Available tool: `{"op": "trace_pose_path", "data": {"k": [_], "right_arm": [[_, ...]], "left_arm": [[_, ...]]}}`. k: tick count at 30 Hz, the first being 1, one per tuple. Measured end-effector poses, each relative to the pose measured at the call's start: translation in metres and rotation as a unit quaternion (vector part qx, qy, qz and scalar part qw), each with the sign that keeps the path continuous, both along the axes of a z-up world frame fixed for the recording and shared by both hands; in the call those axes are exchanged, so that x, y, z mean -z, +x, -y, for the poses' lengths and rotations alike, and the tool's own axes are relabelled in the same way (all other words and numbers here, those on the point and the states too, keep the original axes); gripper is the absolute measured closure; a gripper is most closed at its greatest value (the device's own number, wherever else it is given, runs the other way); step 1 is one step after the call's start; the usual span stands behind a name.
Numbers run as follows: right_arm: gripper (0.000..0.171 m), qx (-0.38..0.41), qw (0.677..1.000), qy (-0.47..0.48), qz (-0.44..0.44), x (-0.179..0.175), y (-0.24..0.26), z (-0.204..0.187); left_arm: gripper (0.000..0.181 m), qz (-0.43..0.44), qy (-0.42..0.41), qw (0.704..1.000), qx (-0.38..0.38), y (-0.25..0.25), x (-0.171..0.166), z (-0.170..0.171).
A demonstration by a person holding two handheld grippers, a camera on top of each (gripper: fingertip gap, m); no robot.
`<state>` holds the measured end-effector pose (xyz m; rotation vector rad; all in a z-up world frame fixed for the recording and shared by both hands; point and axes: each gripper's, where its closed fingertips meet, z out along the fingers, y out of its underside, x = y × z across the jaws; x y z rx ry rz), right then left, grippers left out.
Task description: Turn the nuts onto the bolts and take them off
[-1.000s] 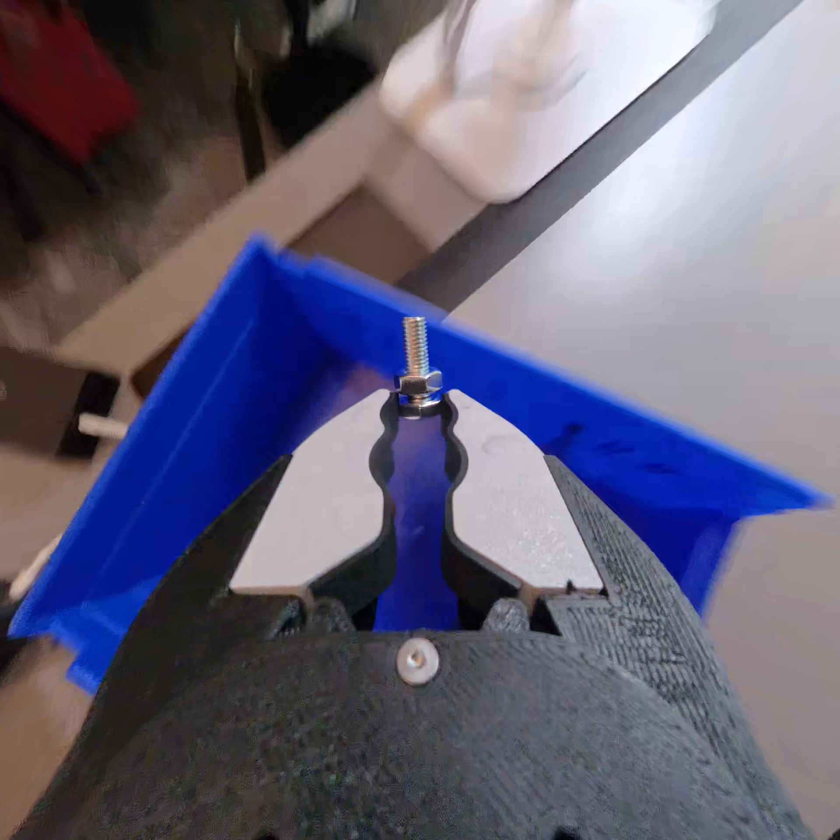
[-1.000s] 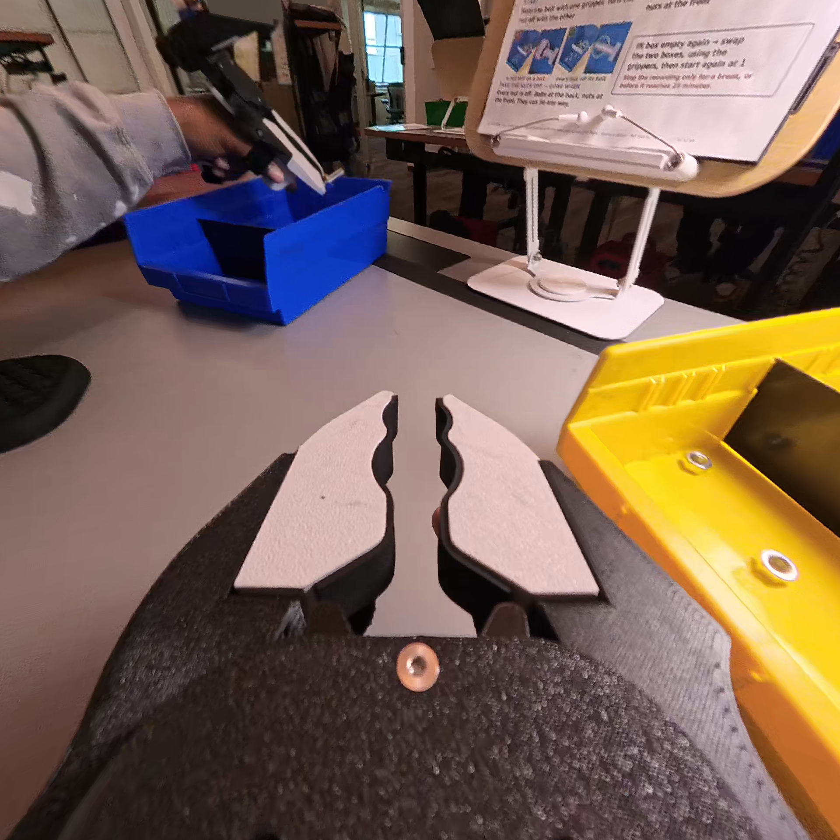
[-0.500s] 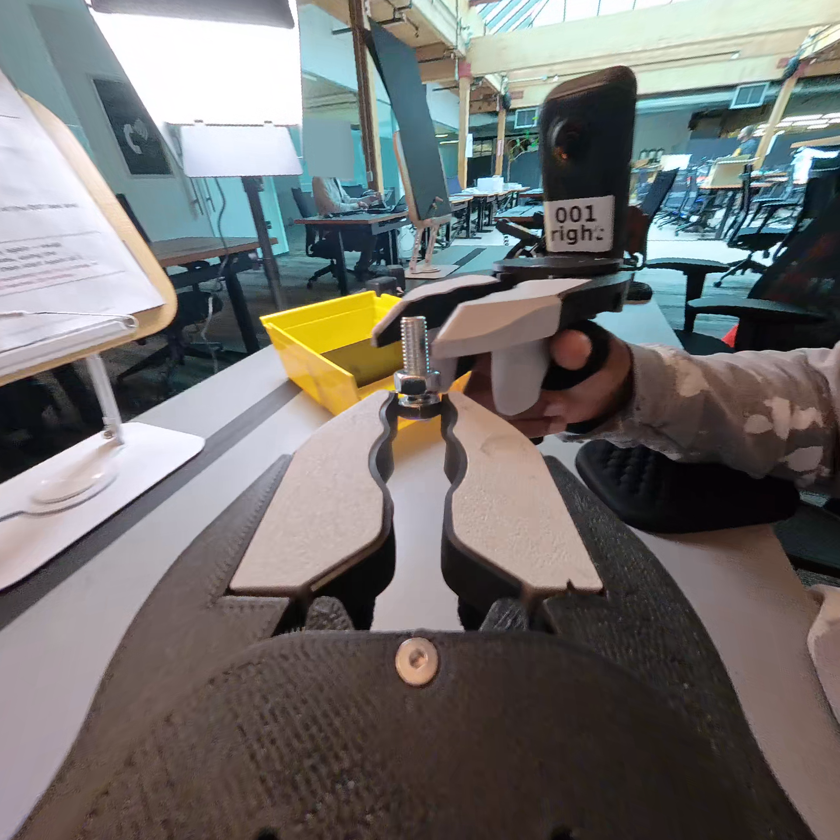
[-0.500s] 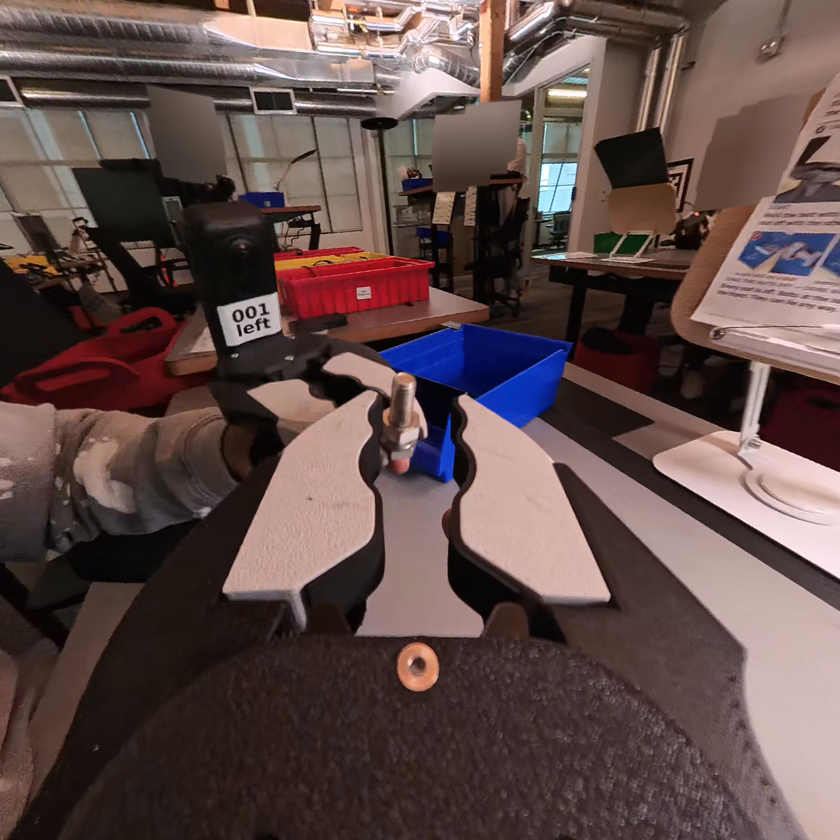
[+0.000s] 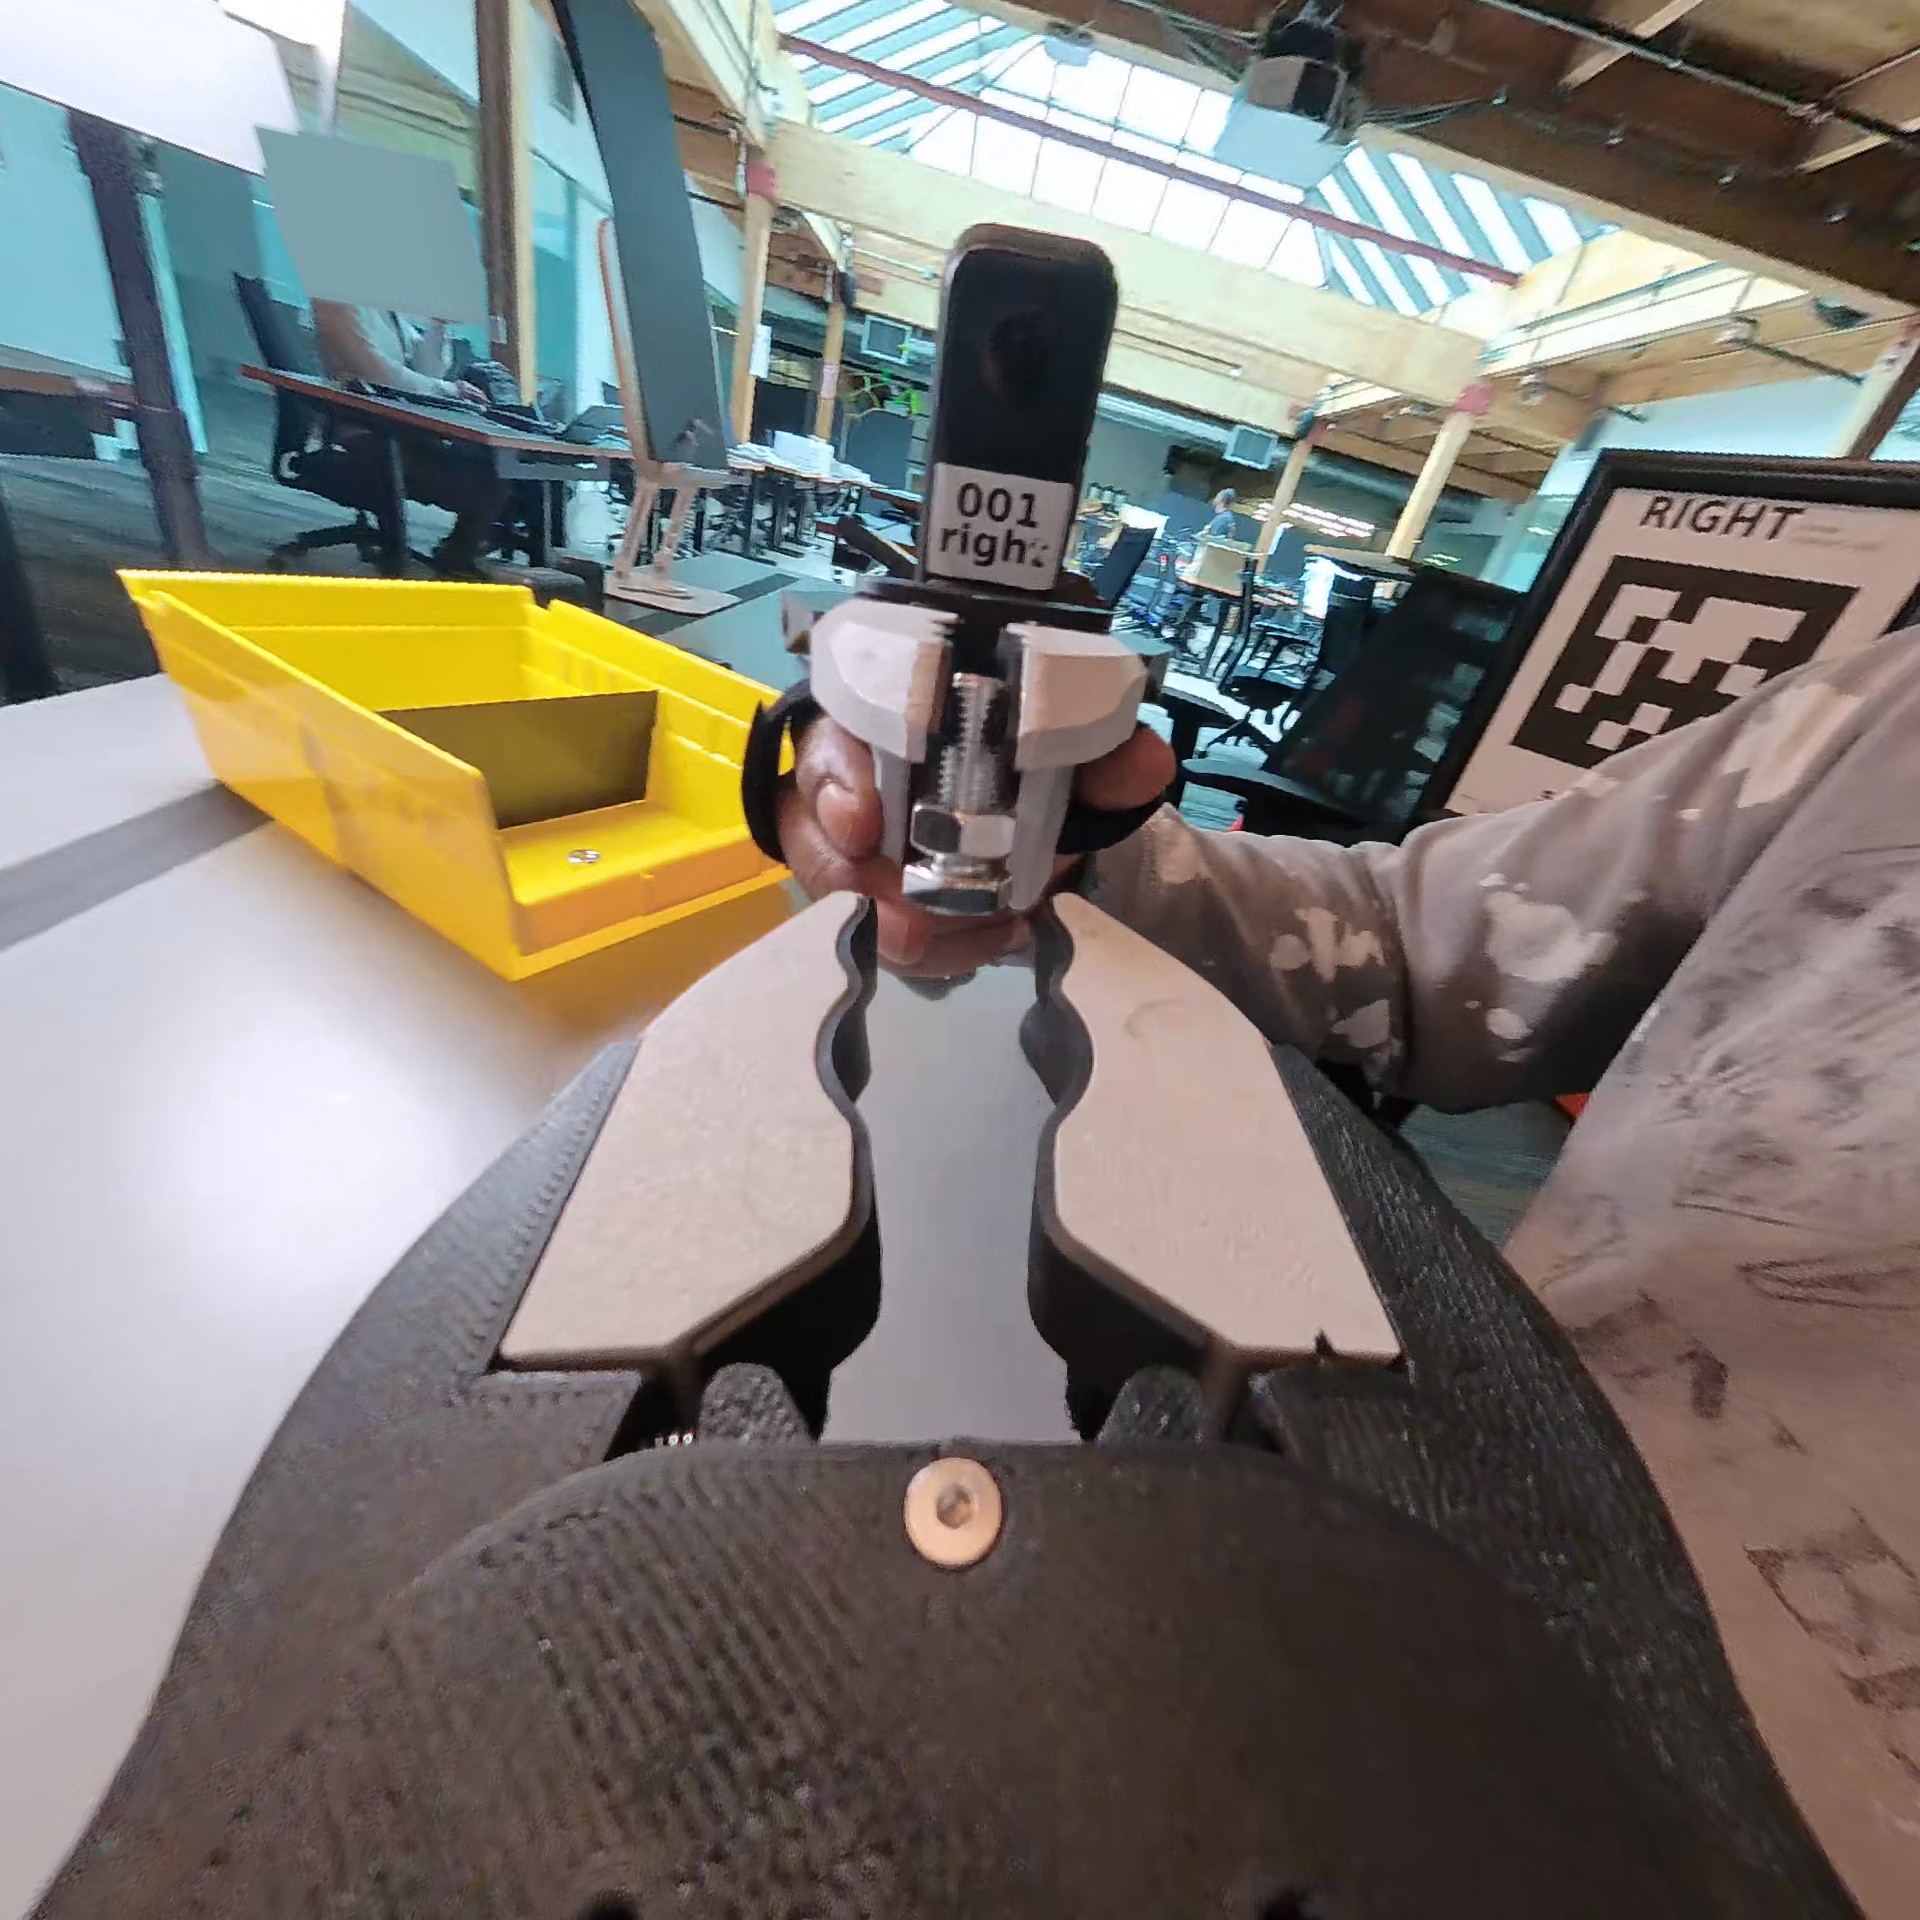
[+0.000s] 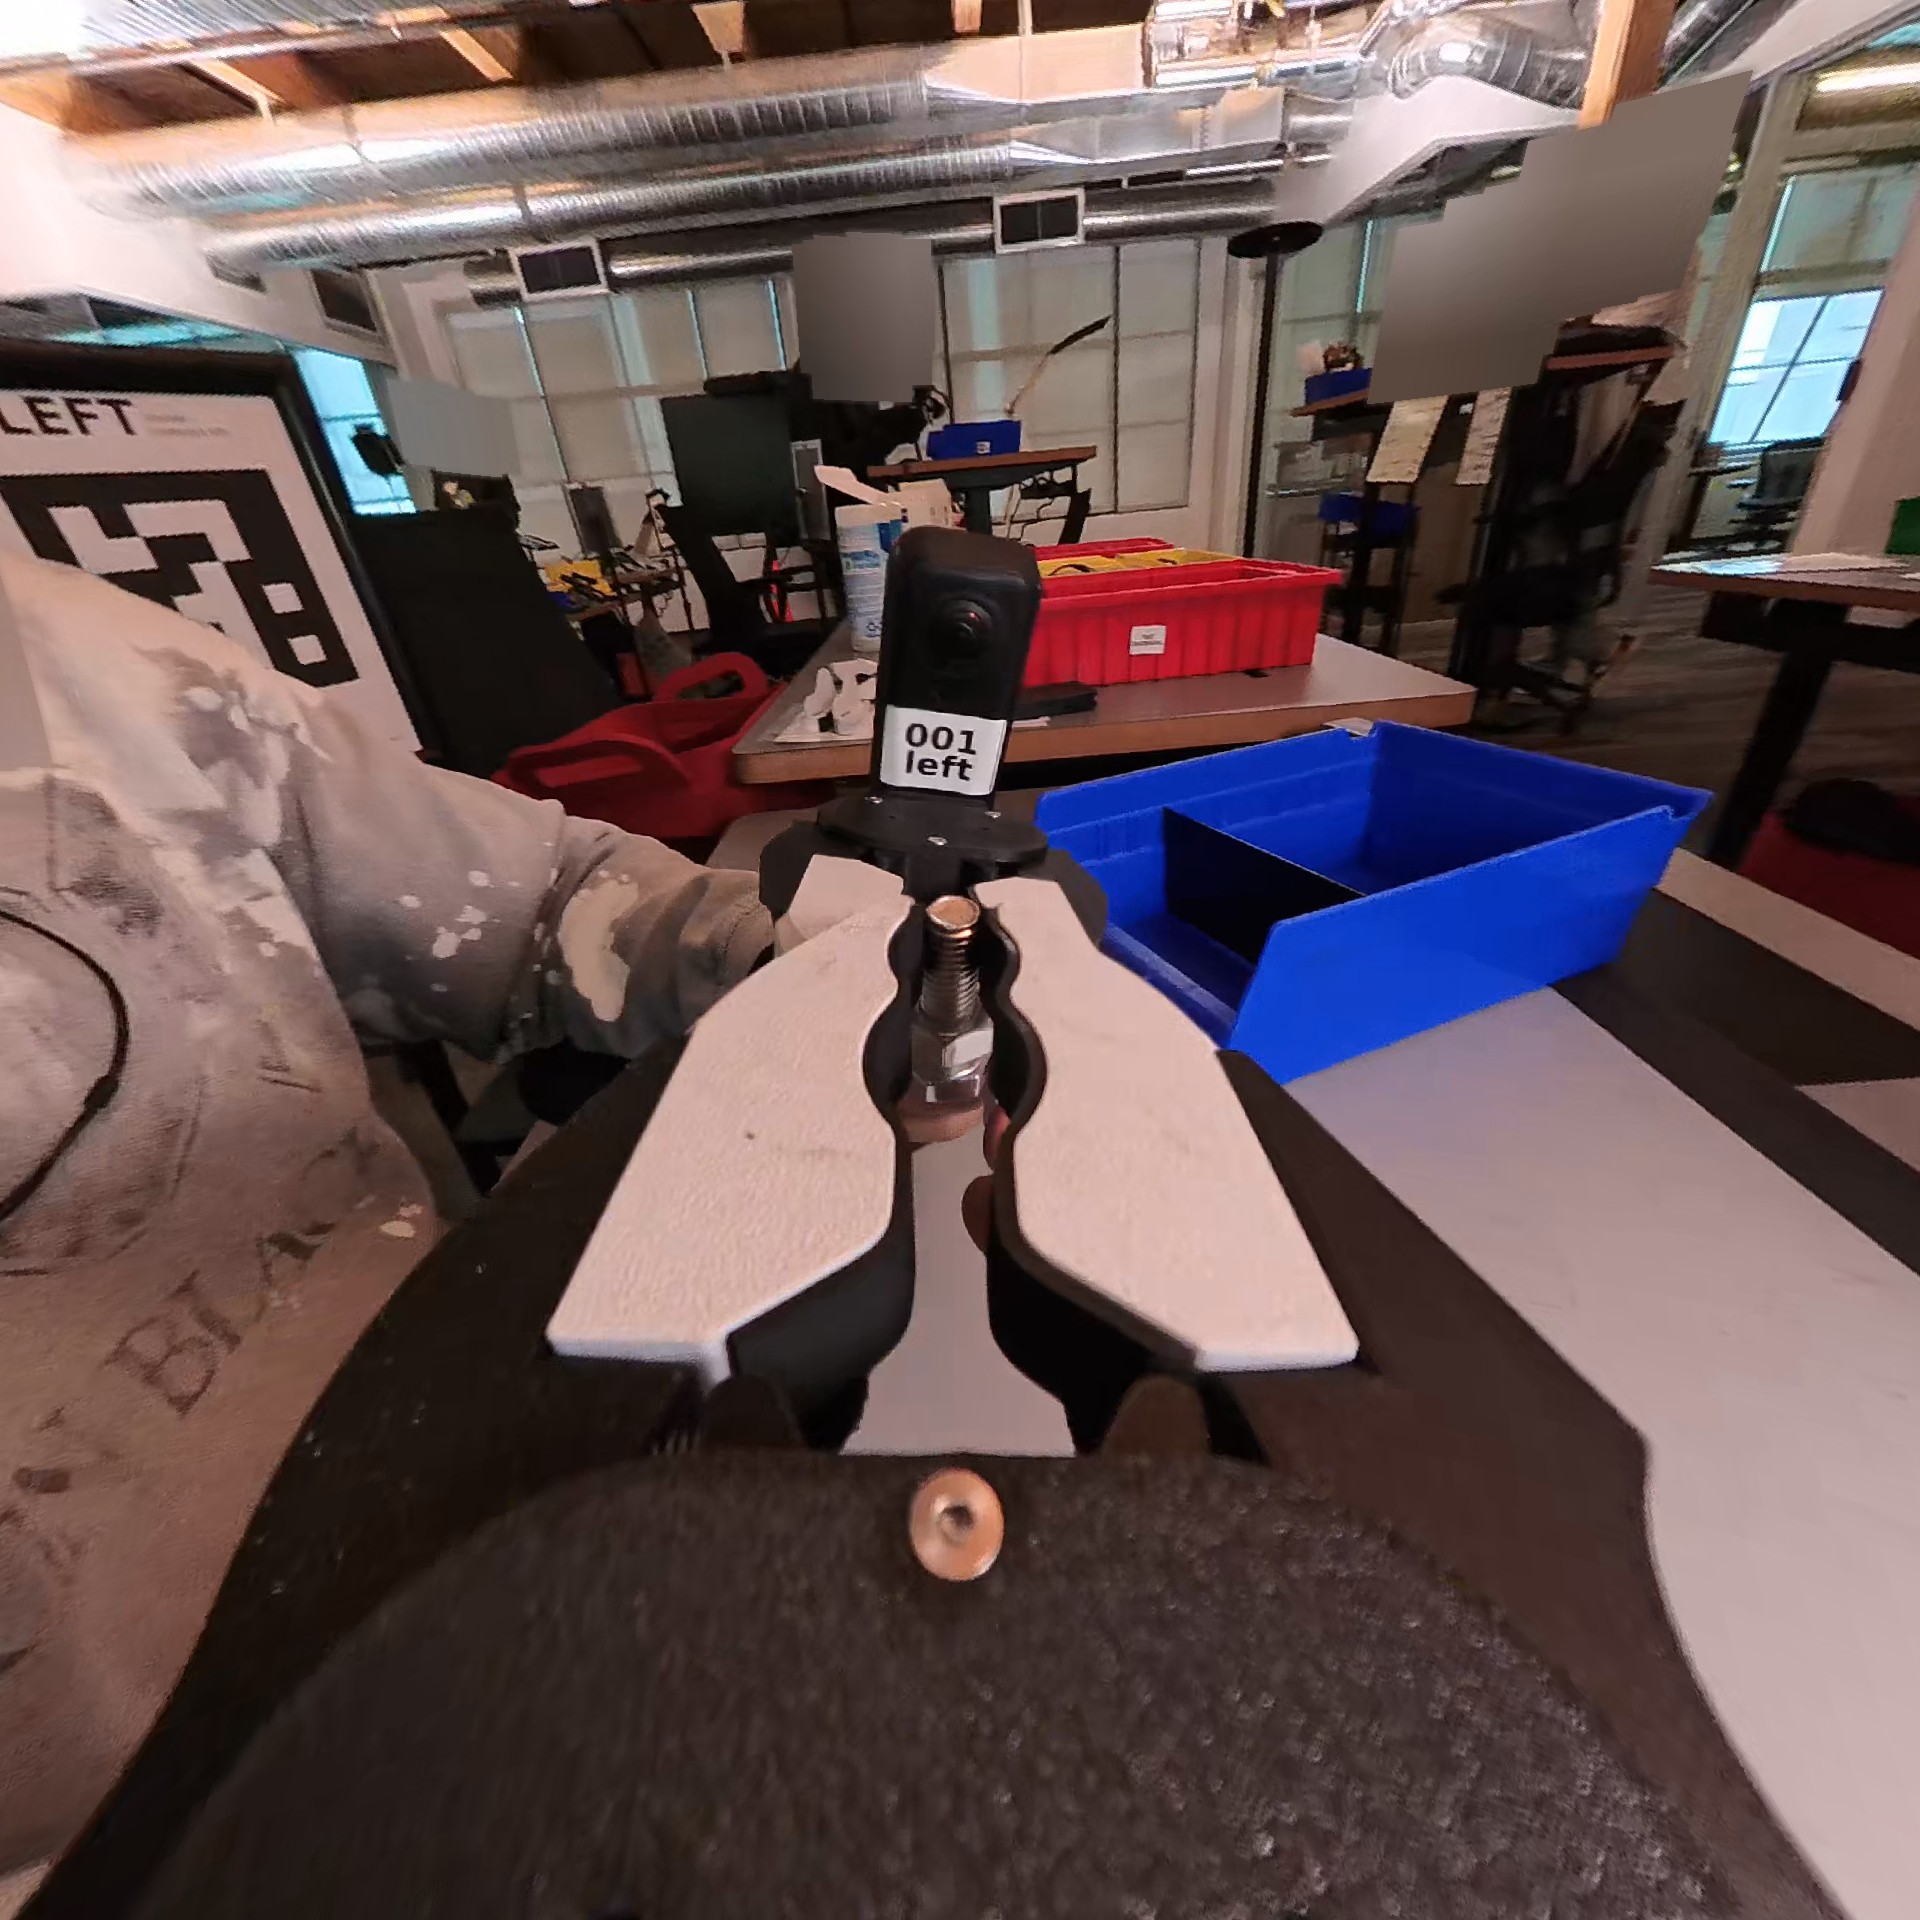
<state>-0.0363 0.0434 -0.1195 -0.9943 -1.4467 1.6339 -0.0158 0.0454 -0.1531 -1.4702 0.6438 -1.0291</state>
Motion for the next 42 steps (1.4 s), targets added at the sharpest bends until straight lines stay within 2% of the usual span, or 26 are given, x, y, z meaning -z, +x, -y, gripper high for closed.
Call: {"op": "trace_pose_path", "data": {"k": [12,21,23,25,29,31,36,38,39,42], "right_arm": [[0.162,-0.106,0.994,-0.02,0.013,0.009,0.01,0.024],[0.162,-0.146,0.989,-0.036,-0.007,-0.001,0.02,0.032],[0.162,-0.148,0.988,-0.042,-0.013,-0.004,0.021,0.032],[0.161,-0.112,0.993,-0.041,-0.025,-0.007,0.016,0.024],[0.141,0.002,0.999,-0.038,-0.028,-0.006,0.005,-0.001],[0.133,0.045,0.998,-0.035,-0.015,0.0,-0.003,-0.005],[0.135,0.104,0.994,-0.028,-0.002,0.006,-0.013,-0.016],[0.16,0.15,0.988,-0.039,-0.004,0.005,-0.008,-0.035],[0.162,0.166,0.985,-0.042,-0.01,0.005,-0.005,-0.044],[0.149,0.15,0.987,-0.063,-0.011,0.0,-0.003,-0.042]], "left_arm": [[0.163,0.0,-0.007,0.997,0.079,0.019,0.007,0.019],[0.162,0.026,-0.001,0.994,0.102,0.026,-0.003,0.029],[0.163,0.029,0.008,0.996,0.088,0.026,-0.006,0.028],[0.163,0.033,0.022,0.998,0.039,0.02,-0.009,0.019],[0.163,0.033,0.063,0.992,-0.105,-0.011,-0.017,-0.004],[0.163,0.011,0.08,0.986,-0.147,-0.019,-0.015,-0.009],[0.163,0.001,0.099,0.981,-0.169,-0.021,-0.015,-0.009],[0.163,0.019,0.108,0.982,-0.155,-0.023,-0.022,-0.005],[0.163,0.022,0.113,0.981,-0.157,-0.024,-0.025,-0.004],[0.163,0.015,0.113,0.98,-0.164,-0.025,-0.023,-0.006]]}}
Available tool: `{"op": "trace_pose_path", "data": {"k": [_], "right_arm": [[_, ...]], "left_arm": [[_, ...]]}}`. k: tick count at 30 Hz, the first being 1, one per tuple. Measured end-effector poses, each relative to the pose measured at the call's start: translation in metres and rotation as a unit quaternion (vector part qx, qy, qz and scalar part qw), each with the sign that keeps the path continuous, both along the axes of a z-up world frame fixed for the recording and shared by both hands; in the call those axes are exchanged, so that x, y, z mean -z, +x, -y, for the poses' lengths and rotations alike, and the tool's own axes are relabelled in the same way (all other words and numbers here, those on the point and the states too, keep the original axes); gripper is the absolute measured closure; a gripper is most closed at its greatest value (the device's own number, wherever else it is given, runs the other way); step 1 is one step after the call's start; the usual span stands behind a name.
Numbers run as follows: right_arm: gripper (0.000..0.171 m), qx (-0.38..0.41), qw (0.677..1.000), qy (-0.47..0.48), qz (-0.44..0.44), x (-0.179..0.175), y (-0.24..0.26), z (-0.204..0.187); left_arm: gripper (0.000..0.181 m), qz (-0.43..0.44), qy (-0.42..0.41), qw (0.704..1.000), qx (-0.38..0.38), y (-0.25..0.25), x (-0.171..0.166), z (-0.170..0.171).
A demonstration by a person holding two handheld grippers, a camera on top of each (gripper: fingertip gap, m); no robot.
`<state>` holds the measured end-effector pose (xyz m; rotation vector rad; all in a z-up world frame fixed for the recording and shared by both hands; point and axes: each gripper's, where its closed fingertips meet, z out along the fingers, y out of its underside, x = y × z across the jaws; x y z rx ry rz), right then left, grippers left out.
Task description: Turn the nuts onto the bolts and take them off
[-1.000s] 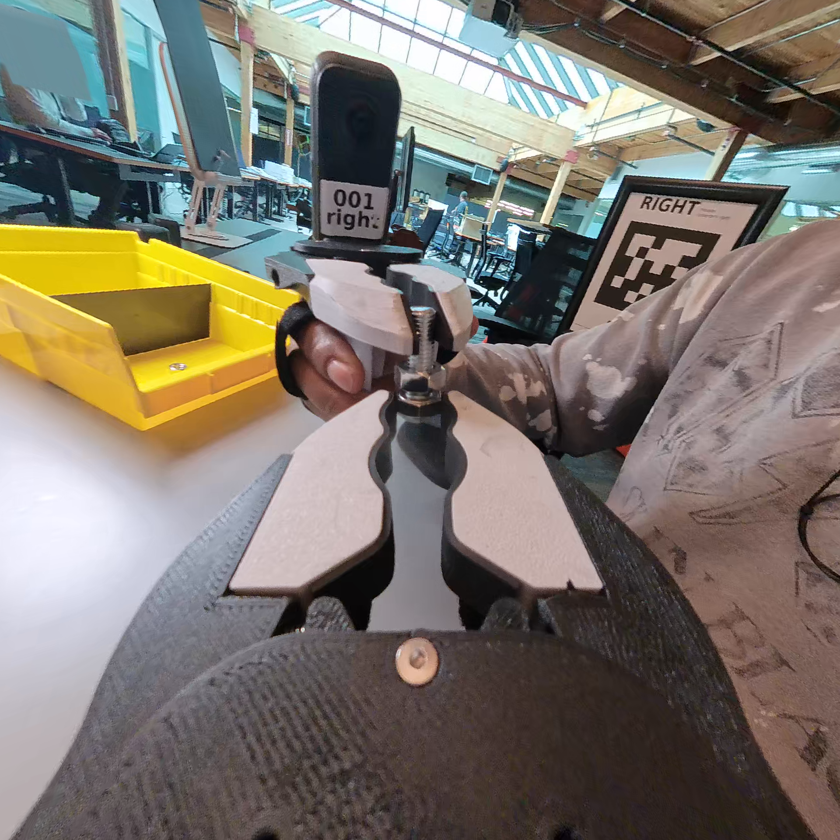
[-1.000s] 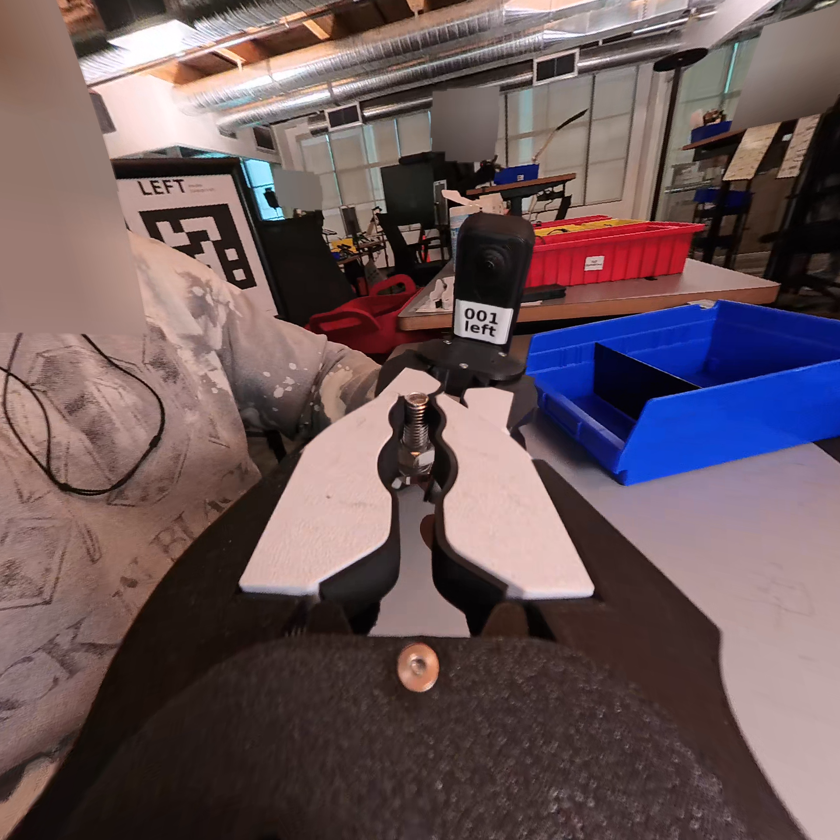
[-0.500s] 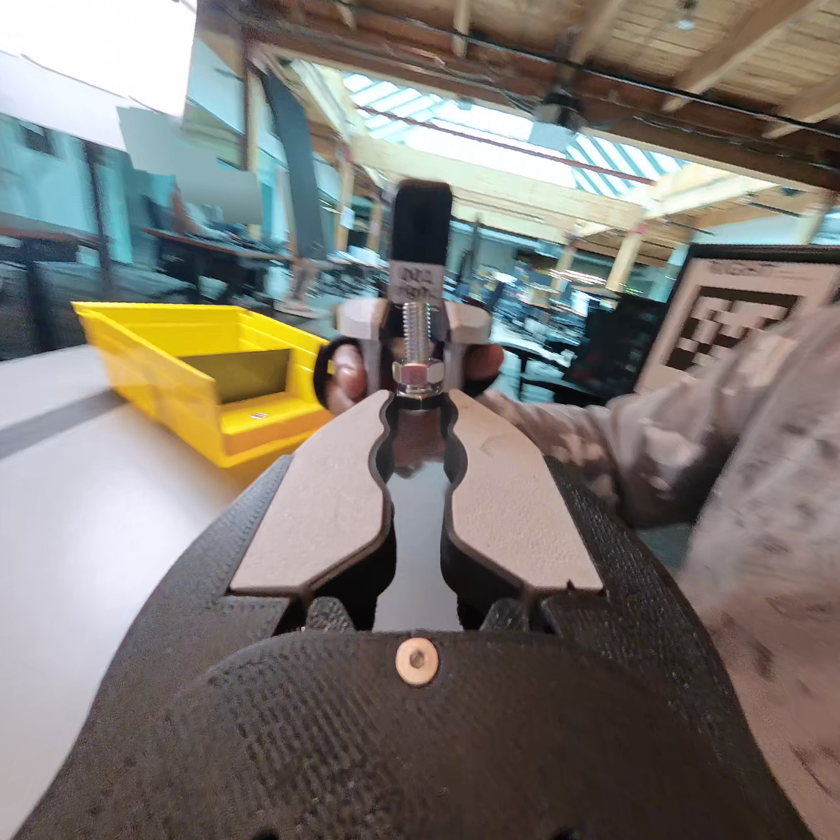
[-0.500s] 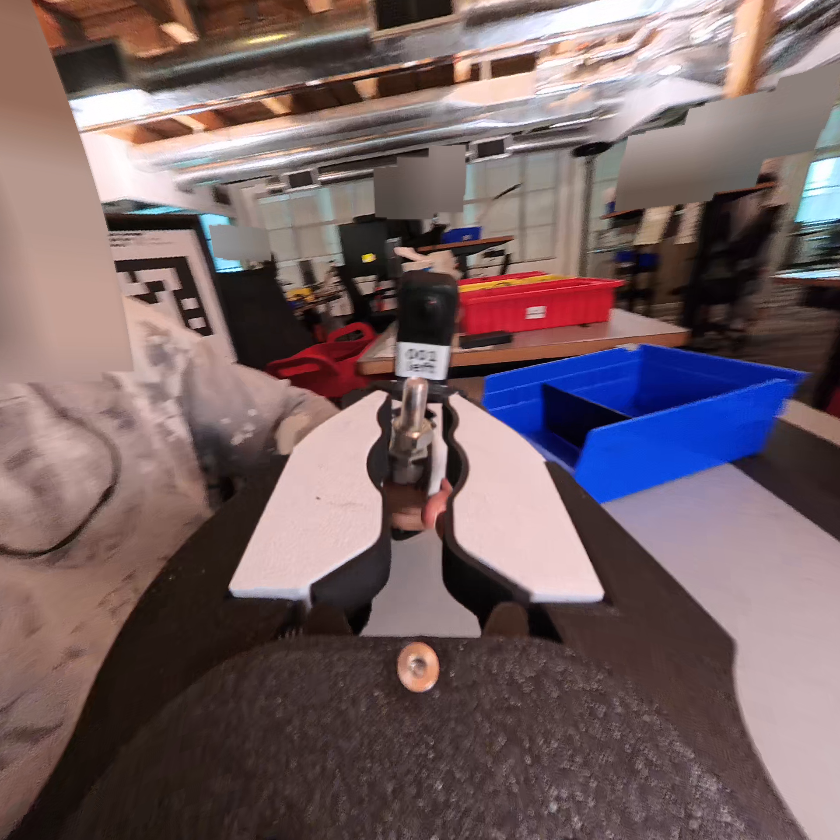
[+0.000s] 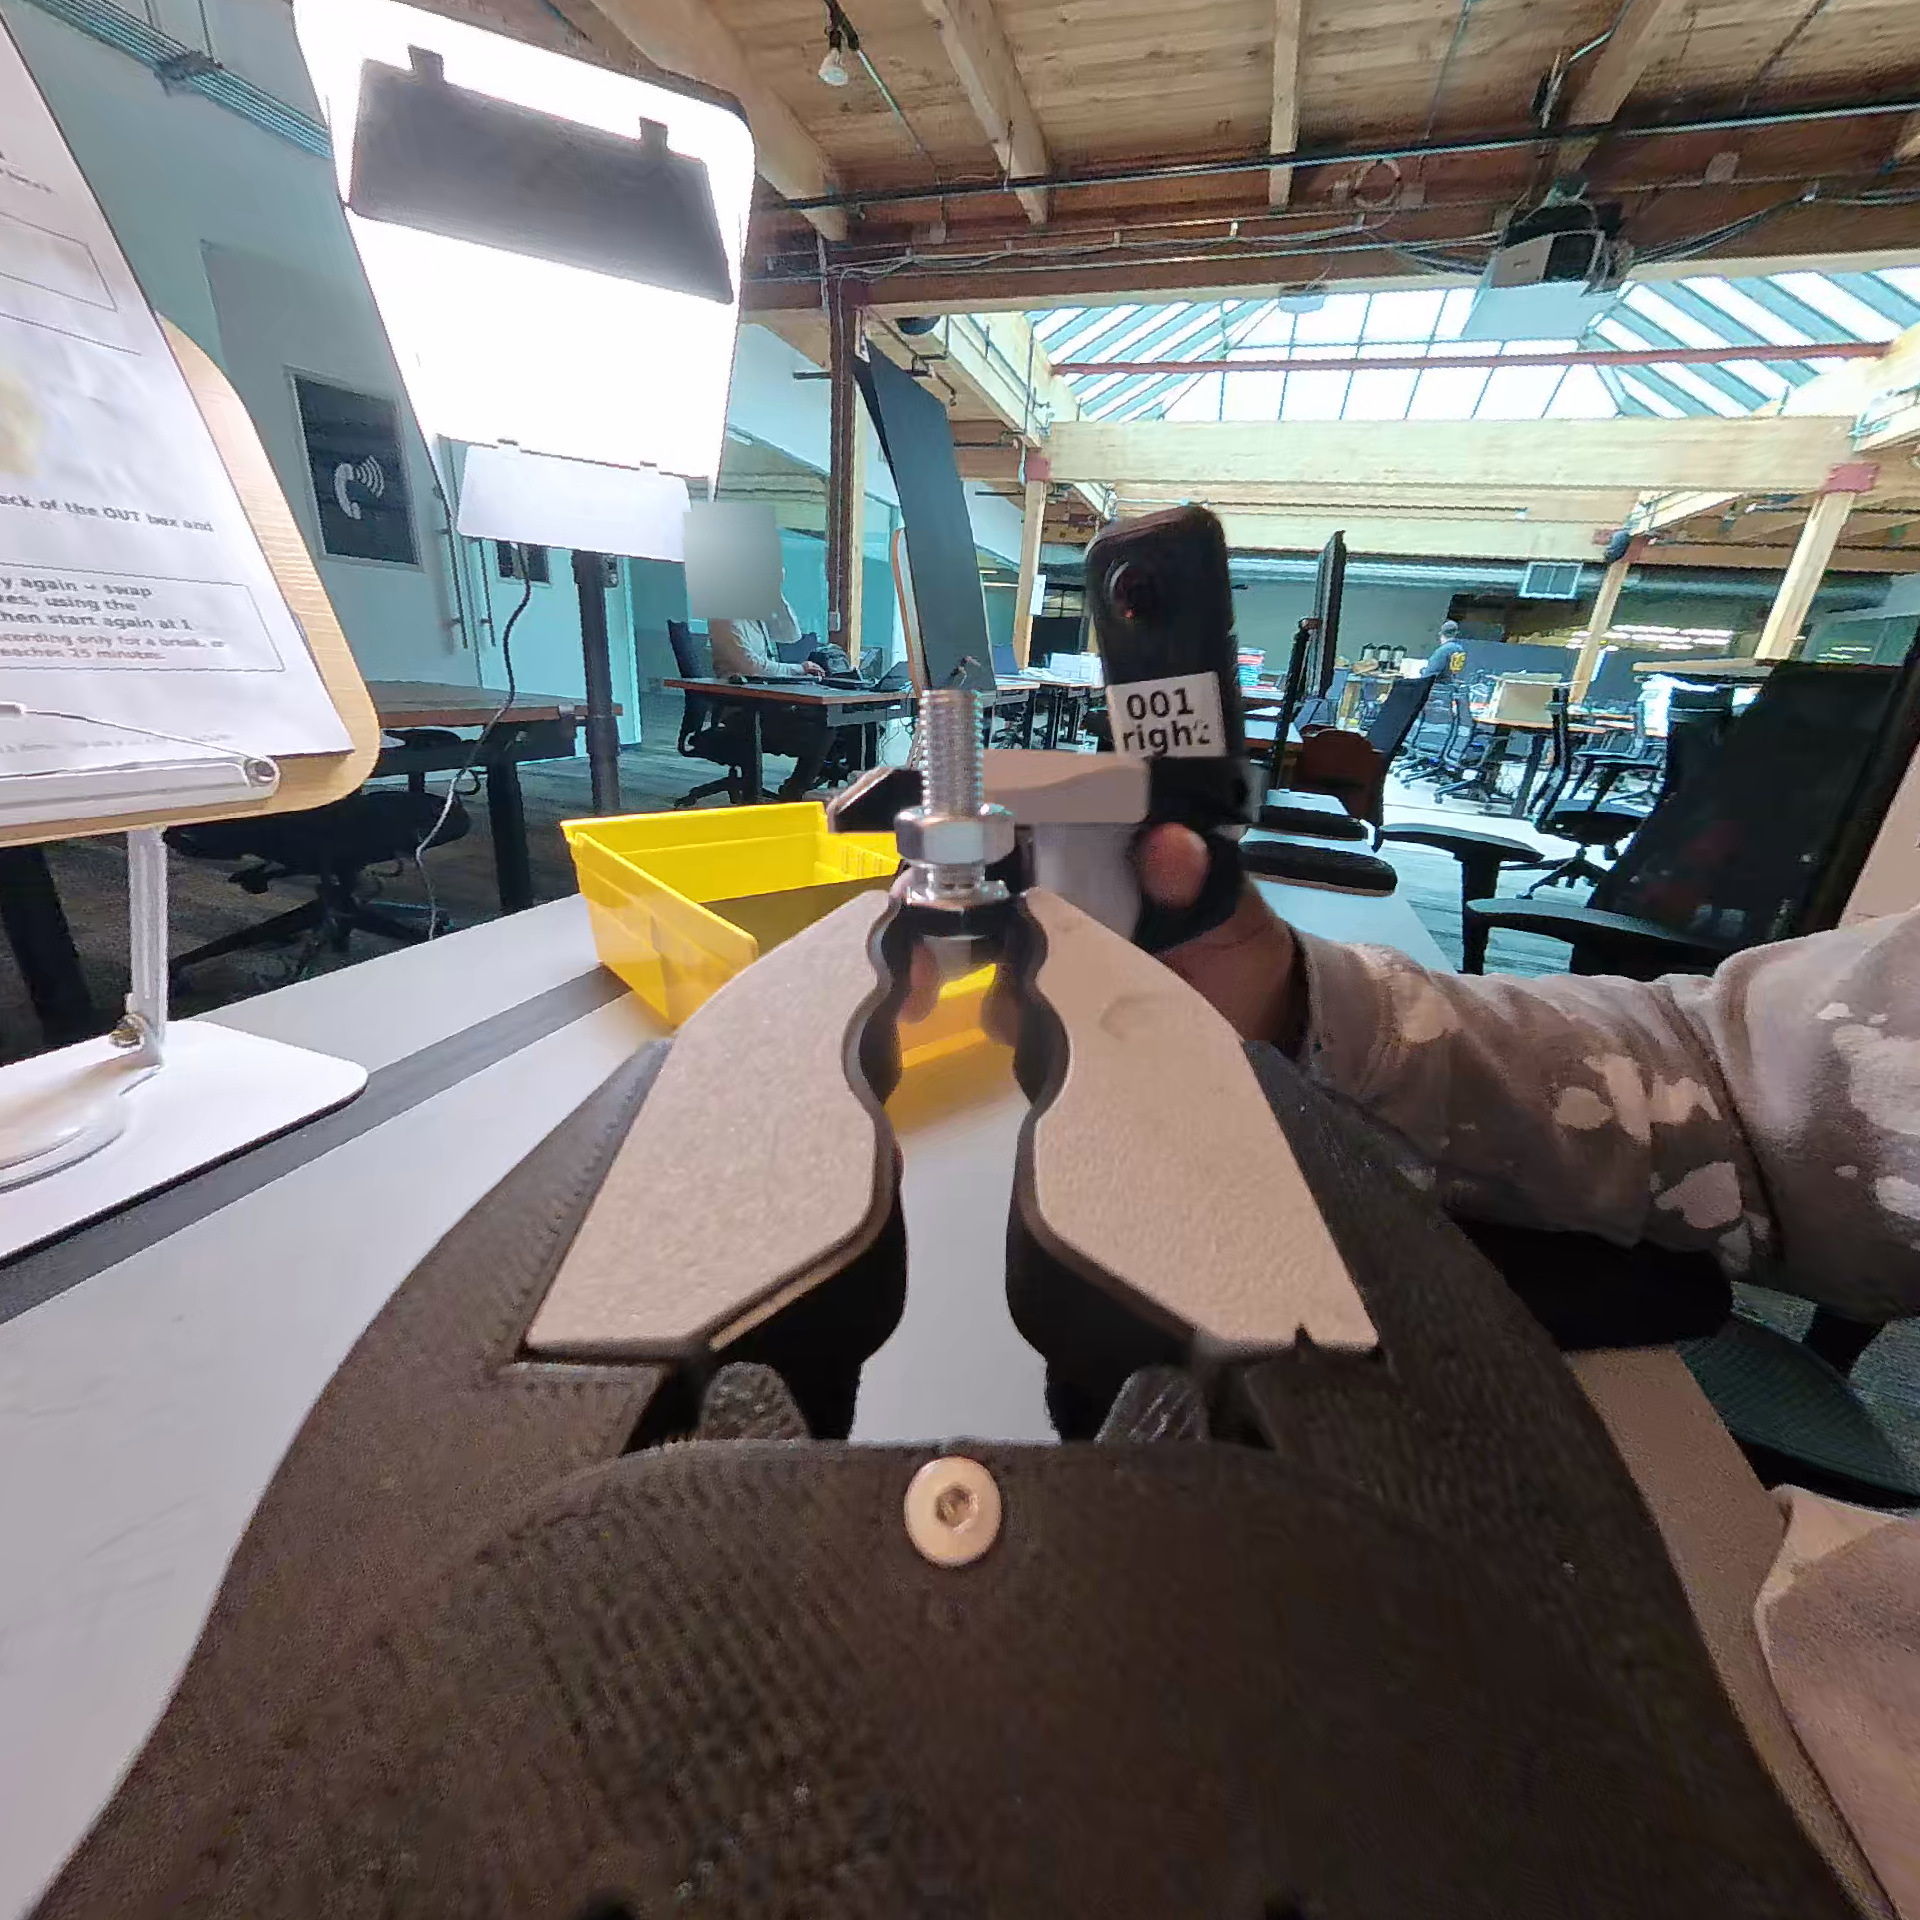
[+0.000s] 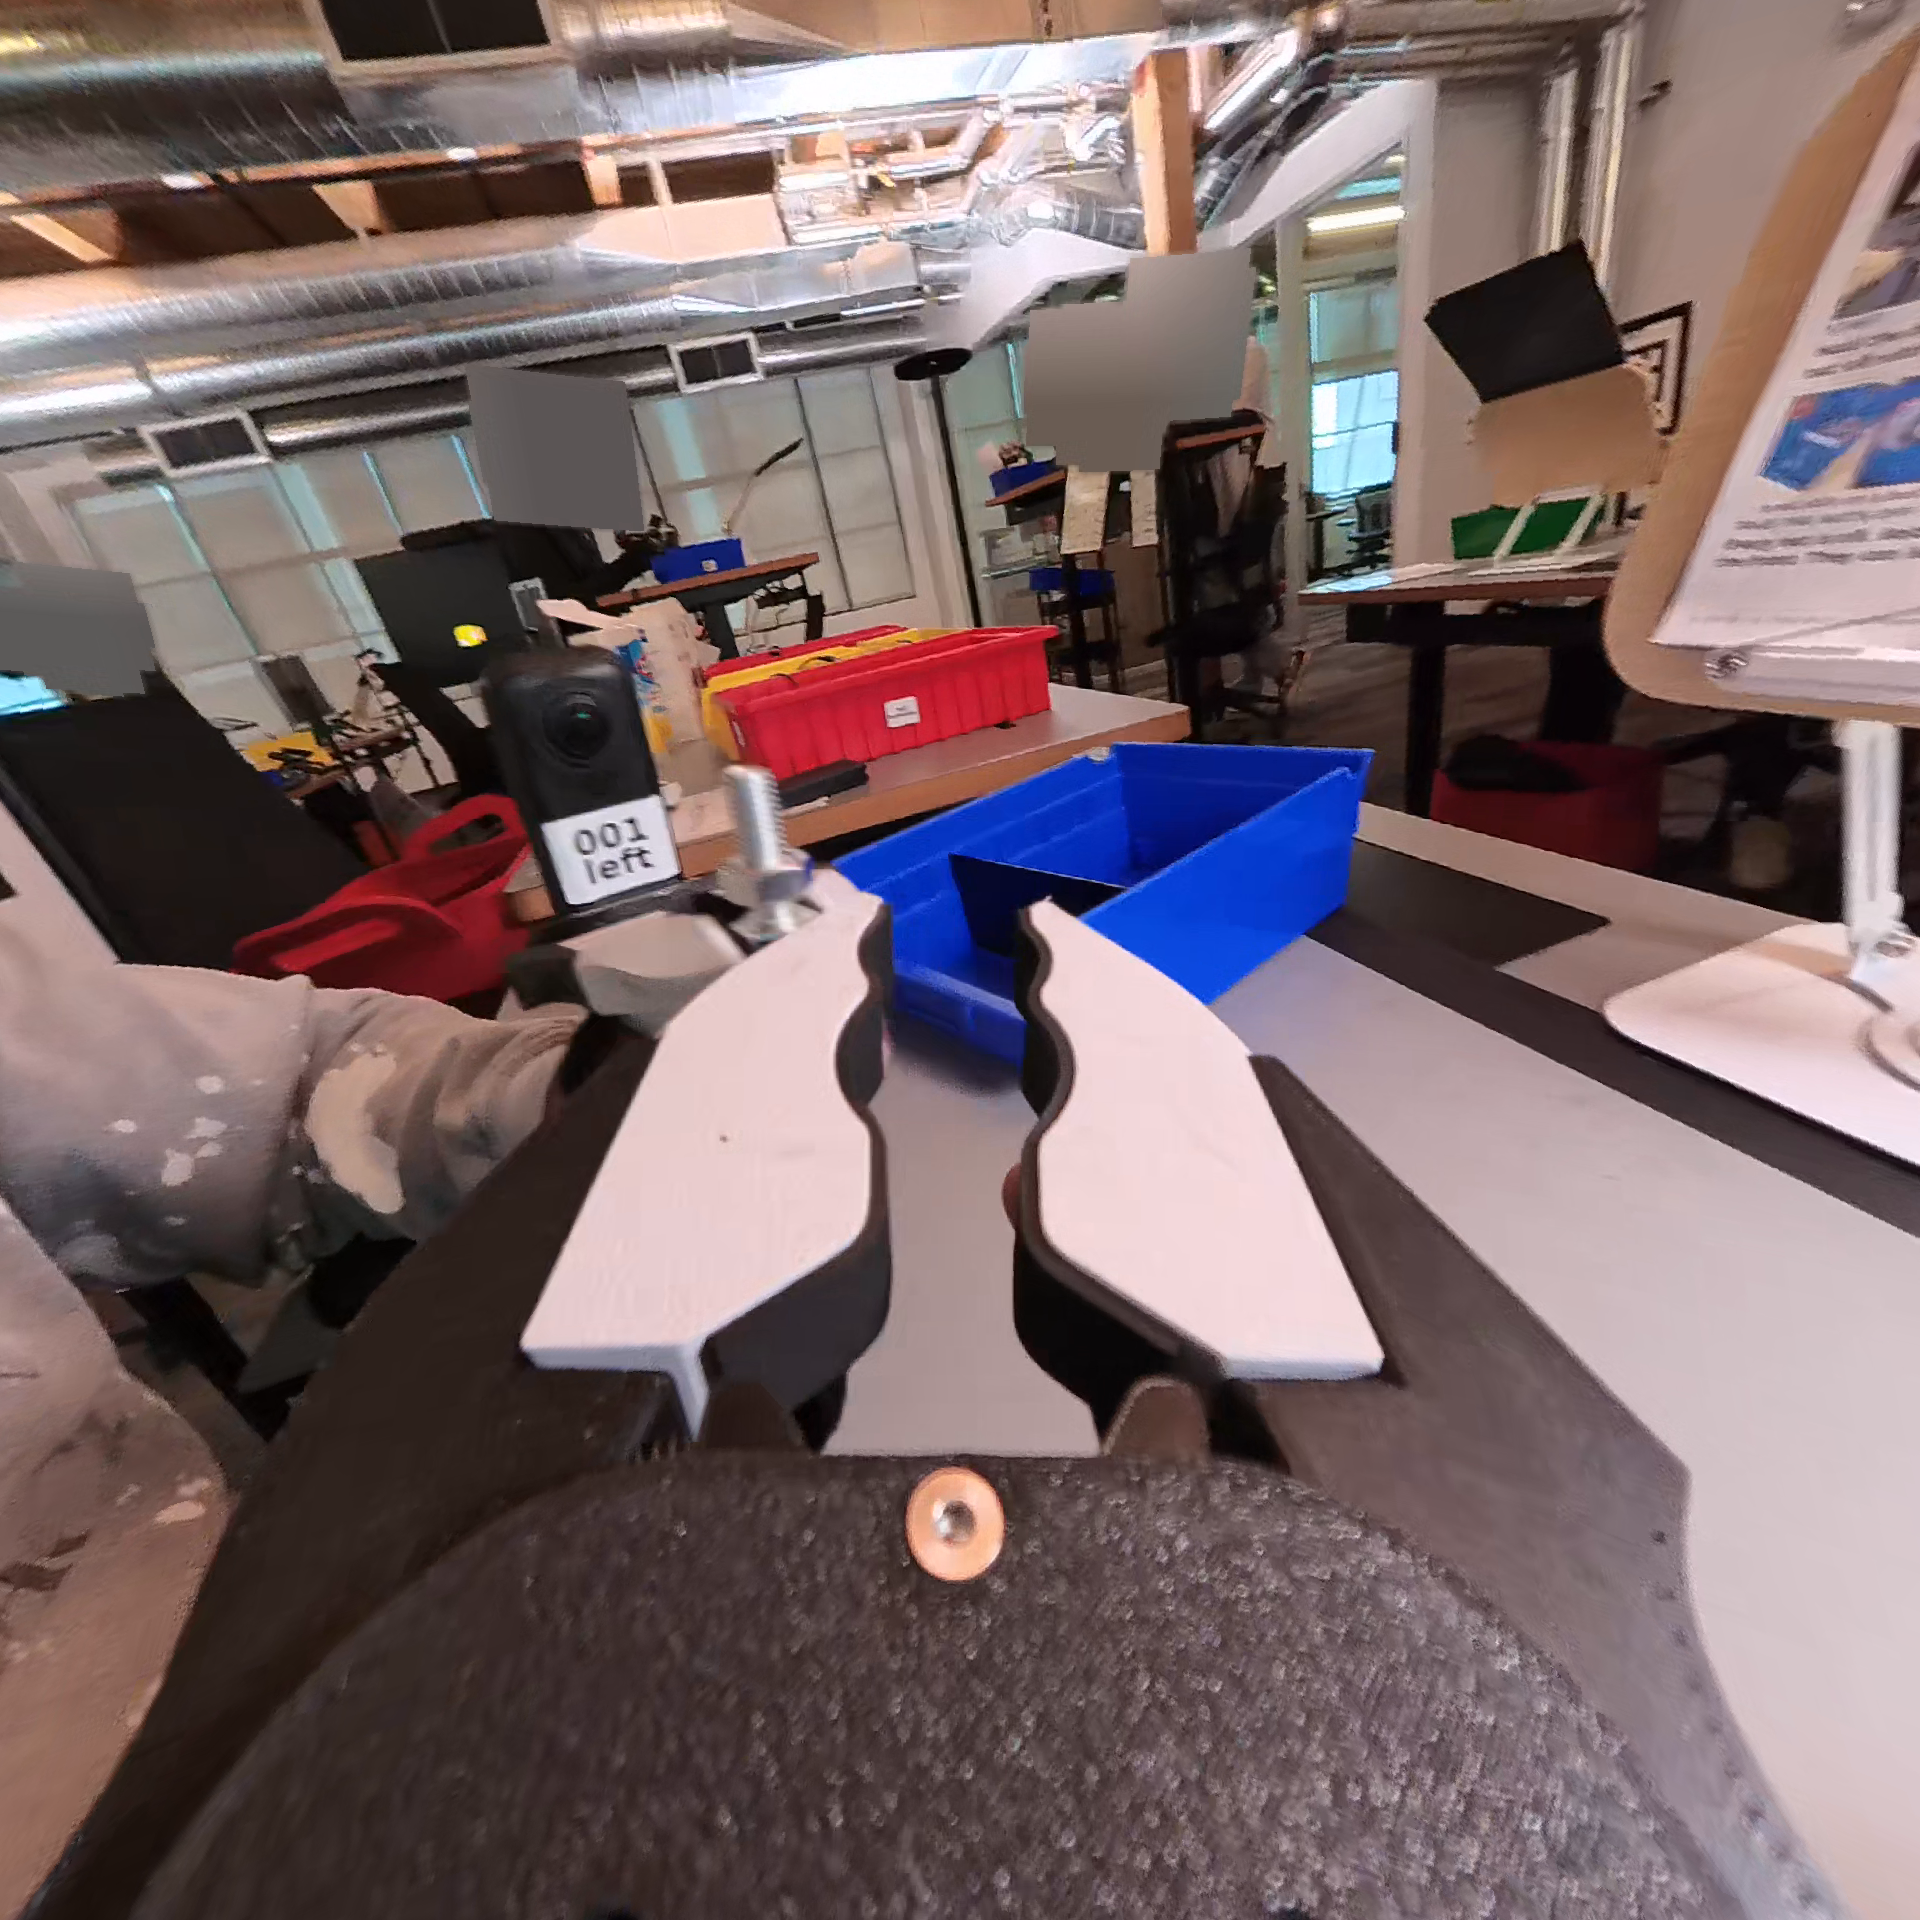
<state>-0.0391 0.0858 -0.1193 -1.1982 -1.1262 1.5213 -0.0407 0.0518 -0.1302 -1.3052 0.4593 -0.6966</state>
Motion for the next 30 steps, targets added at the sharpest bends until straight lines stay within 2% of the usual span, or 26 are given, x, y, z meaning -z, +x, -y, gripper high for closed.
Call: {"op": "trace_pose_path", "data": {"k": [3,6,8,9,10,12,17,20,21,24,28,30], "right_arm": [[0.134,-0.024,0.999,0.02,0.006,-0.002,-0.009,0.022],[0.129,-0.021,0.999,0.036,0.018,0.0,-0.014,0.027],[0.138,-0.02,0.999,0.029,0.02,-0.001,-0.01,0.021],[0.157,0.018,0.999,0.027,0.015,-0.002,-0.007,0.007],[0.158,0.036,0.999,0.032,0.004,-0.003,-0.003,0.0],[0.149,0.017,1.0,0.014,0.002,-0.006,0.0,0.001],[0.13,-0.029,0.999,0.026,0.004,-0.01,-0.011,0.033],[0.132,-0.022,0.999,0.03,0.011,-0.008,-0.011,0.028],[0.149,0.002,1.0,0.017,0.012,-0.008,-0.008,0.017],[0.143,0.016,1.0,0.005,0.005,-0.008,-0.001,0.002],[0.129,-0.02,1.0,0.02,0.006,-0.011,-0.011,0.029],[0.128,-0.025,0.999,0.021,0.011,-0.01,-0.015,0.034]], "left_arm": [[0.163,-0.01,-0.008,1.0,-0.003,0.002,0.006,-0.002],[0.163,-0.014,-0.005,1.0,-0.001,0.005,0.005,-0.001],[0.163,-0.003,-0.002,1.0,0.0,0.0,0.003,-0.001],[0.163,0.002,0.005,1.0,0.005,-0.001,-0.001,0.001],[0.163,-0.003,0.009,1.0,0.001,-0.002,-0.003,0.002],[0.163,-0.006,0.017,1.0,-0.003,-0.002,-0.006,0.003],[0.163,-0.013,0.012,1.0,-0.003,0.002,-0.001,0.001],[0.163,-0.009,0.017,1.0,-0.001,0.001,-0.004,0.003],[0.163,-0.002,0.023,1.0,0.006,-0.001,-0.007,0.005],[0.163,-0.003,0.029,1.0,-0.002,-0.004,-0.01,0.005],[0.163,-0.009,0.022,1.0,-0.005,-0.002,-0.004,0.002],[0.163,-0.012,0.024,1.0,-0.002,0.001,-0.004,0.003]]}}
